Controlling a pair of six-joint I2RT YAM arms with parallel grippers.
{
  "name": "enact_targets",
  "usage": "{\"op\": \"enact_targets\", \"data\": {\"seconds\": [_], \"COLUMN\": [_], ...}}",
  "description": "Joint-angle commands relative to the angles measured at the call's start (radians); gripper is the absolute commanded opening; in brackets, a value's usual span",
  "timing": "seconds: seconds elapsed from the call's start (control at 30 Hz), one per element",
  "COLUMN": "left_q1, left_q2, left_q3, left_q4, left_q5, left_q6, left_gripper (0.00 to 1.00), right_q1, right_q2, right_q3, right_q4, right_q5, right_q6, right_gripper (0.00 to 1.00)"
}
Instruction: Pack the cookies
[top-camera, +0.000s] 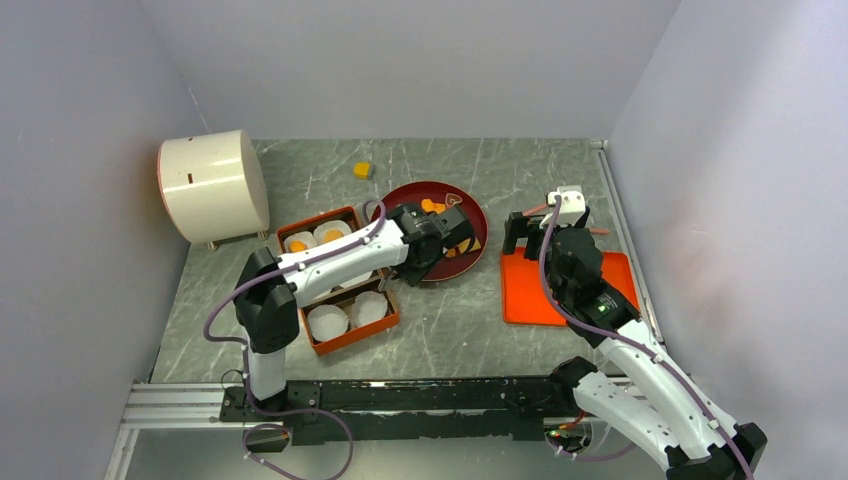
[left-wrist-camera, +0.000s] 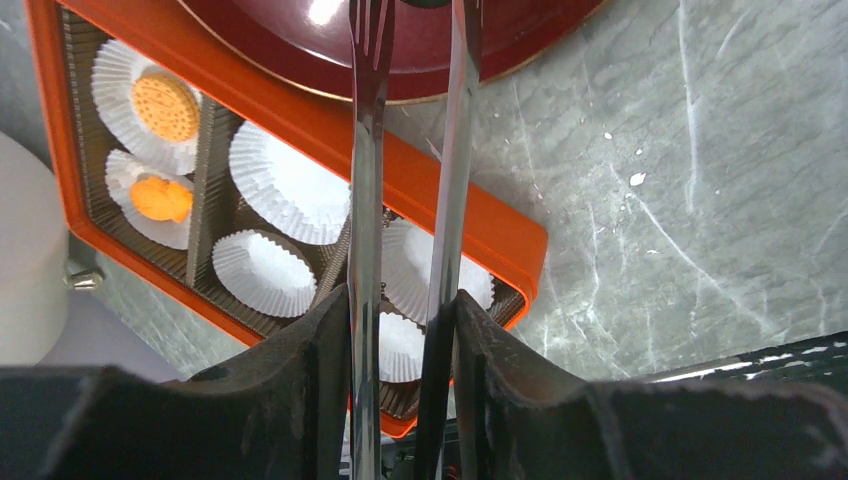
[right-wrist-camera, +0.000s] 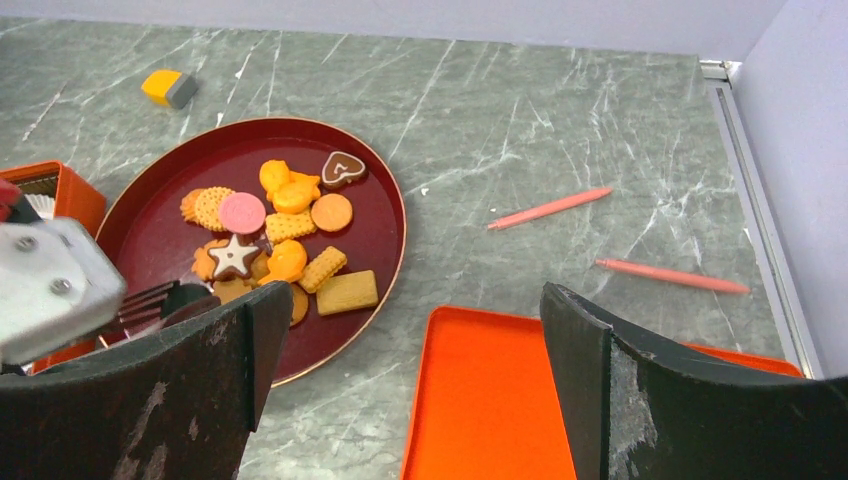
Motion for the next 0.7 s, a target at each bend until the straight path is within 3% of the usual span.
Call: {"op": "enact_targets", "data": {"seconds": [0.0, 0.37, 0.67], "left_q1": [-0.006, 0.011, 0.059], "left_q2": [-0.021, -0.055, -0.179], "left_q3": [0.092, 0.125, 0.038], "left_q4": [-0.064, -0.191, -0.214], "left_q5": [-0.067, -0.143, -0.126], "left_q6": [-0.031, -0.106, -0.160], "left_gripper": [0.36, 0.34, 0.34], "right_q1": [-0.003, -0.003, -0.003], "right_q2": [-0.005, 0.004, 0.021], "right_q3": [0.007, 0.007, 0.009], "right_q4": [0.038, 0.041, 0.055], "right_q5": [0.003, -0.012, -0.036], "right_q6": [-0.016, -0.011, -0.003], "right_gripper": [1.00, 1.00, 1.00]}}
